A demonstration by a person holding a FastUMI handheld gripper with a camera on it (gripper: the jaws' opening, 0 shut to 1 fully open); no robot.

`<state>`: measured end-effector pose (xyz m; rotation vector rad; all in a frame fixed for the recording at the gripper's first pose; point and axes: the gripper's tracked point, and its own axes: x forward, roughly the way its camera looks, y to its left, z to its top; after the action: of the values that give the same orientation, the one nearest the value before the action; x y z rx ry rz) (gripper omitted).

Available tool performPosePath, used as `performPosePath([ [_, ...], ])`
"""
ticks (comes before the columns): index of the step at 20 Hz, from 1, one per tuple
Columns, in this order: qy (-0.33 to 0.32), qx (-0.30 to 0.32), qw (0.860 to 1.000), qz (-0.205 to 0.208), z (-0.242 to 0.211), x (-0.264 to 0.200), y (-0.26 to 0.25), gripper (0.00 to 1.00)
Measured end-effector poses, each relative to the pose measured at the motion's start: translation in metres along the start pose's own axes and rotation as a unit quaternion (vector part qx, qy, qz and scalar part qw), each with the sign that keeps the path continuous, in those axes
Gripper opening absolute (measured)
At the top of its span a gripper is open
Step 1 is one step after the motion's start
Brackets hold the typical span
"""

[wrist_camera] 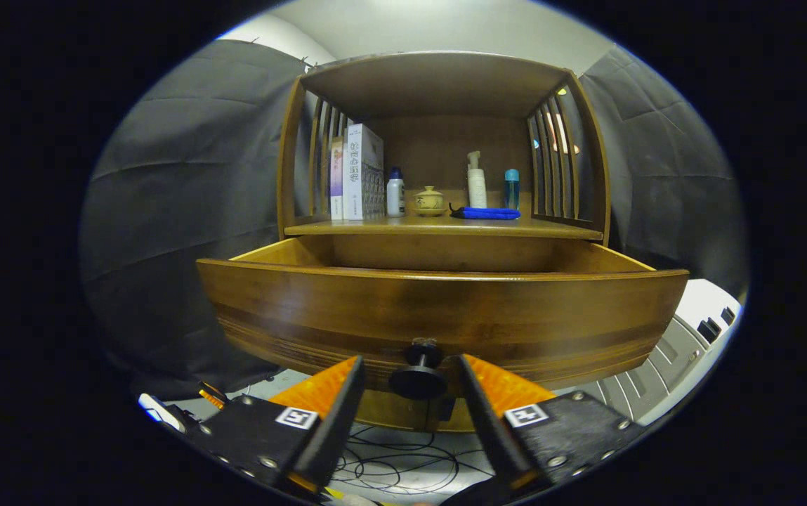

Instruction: Pull open the drawer, take out the items inside it, and place them on the countertop above the cabinet.

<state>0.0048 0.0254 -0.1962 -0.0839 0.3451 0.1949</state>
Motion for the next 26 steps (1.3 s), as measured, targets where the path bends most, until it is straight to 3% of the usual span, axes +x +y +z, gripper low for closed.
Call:
performPosePath([
  [2,-0.022,-0.006,1.000,-0.007,0.014,-0.005,-0.004,0.95],
  [8,-0.103,-0.032,0.994,-0.011,0.072,-0.021,-0.005,0.95],
  [12,-0.107,-0.028,0.994,-0.010,0.097,-0.013,-0.005,0.95],
  [20,-0.036,0.003,0.999,-0.030,0.113,0.050,-0.022,0.95],
  [26,0.087,0.054,0.995,-0.010,0.090,0.088,-0.022,0.95],
])
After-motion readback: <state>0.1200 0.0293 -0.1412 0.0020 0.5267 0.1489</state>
